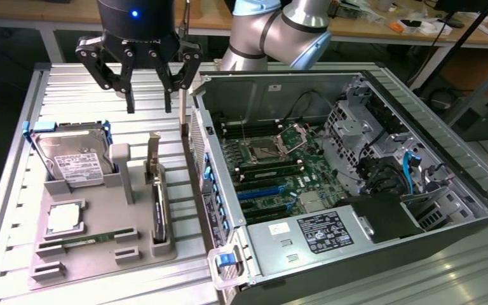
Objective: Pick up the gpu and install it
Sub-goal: 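Pick up the gpu and move the gpu toward the slot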
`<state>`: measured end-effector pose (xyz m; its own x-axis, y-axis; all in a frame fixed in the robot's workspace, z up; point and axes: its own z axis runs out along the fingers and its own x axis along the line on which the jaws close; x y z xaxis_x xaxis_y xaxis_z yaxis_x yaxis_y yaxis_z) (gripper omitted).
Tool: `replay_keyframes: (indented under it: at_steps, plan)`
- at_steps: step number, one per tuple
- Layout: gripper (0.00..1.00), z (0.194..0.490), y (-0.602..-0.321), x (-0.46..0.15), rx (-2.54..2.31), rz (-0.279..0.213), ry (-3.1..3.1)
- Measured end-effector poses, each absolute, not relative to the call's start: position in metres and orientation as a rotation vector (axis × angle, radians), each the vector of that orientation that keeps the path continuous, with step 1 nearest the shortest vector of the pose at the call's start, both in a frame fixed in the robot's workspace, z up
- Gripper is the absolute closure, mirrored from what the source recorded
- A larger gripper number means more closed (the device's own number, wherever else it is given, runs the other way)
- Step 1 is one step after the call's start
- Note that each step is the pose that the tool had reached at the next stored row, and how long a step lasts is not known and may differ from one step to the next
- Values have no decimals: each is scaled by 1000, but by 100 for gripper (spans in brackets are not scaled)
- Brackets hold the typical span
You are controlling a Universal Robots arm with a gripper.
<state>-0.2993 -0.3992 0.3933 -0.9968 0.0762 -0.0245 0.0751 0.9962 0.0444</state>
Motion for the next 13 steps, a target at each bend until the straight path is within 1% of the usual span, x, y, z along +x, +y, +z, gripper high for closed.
replay_keyframes:
  at_steps: [13]
  plan:
    - [46, 393, -406, -299, 119, 67, 3124]
